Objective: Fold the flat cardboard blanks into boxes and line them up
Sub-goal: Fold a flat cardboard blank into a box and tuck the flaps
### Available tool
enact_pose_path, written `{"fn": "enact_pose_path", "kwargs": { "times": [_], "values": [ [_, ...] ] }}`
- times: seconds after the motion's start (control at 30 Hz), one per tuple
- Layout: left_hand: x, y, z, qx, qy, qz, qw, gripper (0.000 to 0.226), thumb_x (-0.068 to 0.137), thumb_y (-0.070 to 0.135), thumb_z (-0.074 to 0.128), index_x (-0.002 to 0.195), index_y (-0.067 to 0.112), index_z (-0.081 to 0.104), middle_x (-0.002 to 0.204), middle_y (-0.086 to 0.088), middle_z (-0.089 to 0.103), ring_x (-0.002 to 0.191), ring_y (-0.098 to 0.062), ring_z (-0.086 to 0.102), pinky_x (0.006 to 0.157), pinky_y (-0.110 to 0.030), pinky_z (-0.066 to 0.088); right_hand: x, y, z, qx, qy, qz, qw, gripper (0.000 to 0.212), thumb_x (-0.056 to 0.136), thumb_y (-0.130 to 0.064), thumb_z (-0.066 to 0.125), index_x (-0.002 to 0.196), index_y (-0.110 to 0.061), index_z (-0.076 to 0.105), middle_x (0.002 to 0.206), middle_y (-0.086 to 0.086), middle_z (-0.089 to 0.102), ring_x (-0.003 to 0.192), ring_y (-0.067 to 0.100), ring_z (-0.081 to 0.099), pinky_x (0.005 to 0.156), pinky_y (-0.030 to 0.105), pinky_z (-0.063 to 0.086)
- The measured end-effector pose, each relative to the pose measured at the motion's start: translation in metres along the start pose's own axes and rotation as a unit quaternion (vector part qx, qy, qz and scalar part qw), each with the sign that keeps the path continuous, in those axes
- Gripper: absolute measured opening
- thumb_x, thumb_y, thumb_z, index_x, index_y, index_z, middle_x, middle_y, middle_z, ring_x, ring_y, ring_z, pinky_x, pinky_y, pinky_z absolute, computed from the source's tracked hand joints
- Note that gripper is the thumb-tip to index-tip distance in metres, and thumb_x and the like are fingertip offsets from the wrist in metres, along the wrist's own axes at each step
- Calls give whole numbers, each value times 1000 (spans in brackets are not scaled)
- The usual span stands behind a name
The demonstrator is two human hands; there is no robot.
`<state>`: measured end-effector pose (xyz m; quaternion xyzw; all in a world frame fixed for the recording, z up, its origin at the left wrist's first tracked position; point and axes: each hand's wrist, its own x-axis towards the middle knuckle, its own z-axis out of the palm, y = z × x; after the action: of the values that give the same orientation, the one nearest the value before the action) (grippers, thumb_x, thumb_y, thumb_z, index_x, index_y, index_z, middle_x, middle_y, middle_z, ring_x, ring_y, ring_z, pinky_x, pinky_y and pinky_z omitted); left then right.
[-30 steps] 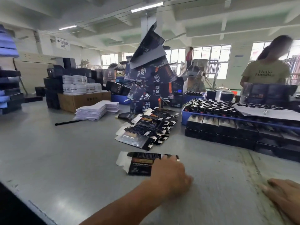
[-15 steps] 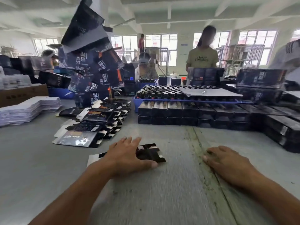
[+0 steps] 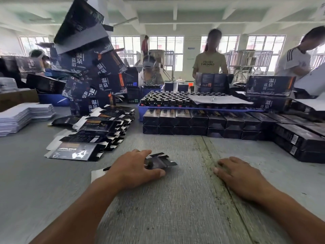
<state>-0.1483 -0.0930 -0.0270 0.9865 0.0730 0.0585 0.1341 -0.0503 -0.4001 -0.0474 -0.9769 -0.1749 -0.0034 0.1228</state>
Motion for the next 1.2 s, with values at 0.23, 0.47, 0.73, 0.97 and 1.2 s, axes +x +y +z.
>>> {"fn": "enact_pose_path", "kwargs": {
  "times": [0.23,0.47,0.73,0.97,1.2],
  "values": [
    [5,19,5,143,39,63,987,64,95,72,21,120,29,62,90,8,64,77,-11,58,65,-29,44,-1,0,-1,-6,8,-4,1000,58,99,-67,29,147,-37,39,156,-1,39,143,18,36,116,44,33],
    [16,50,27,207,101,182,956,43,100,26,47,143,29,45,133,4,63,109,-21,63,85,-38,50,-6,-3,-2,64,72,-33,995,42,100,-53,46,133,-30,57,126,-11,60,109,4,54,94,28,46],
    [-4,72,39,118,199,282,931,72,61,30,94,128,24,67,121,-7,72,107,-24,71,80,-39,59,-19,-26,-8,508,72,38,857,26,98,-47,54,108,-30,71,93,-7,77,78,12,74,57,21,54],
    [-9,67,46,36,117,255,959,90,84,58,51,153,44,-5,168,-2,1,154,-18,-4,121,-35,-5,-25,-28,-3,576,53,29,815,16,96,-17,66,107,-22,76,101,11,77,94,30,75,81,46,60],
    [-3,52,46,13,76,243,967,118,57,108,17,146,45,-29,164,15,-6,149,-5,-18,124,-36,-9,-29,-30,-2,536,24,-10,844,20,99,-20,60,108,-34,72,96,9,77,78,22,73,66,26,56]
  ]
}}
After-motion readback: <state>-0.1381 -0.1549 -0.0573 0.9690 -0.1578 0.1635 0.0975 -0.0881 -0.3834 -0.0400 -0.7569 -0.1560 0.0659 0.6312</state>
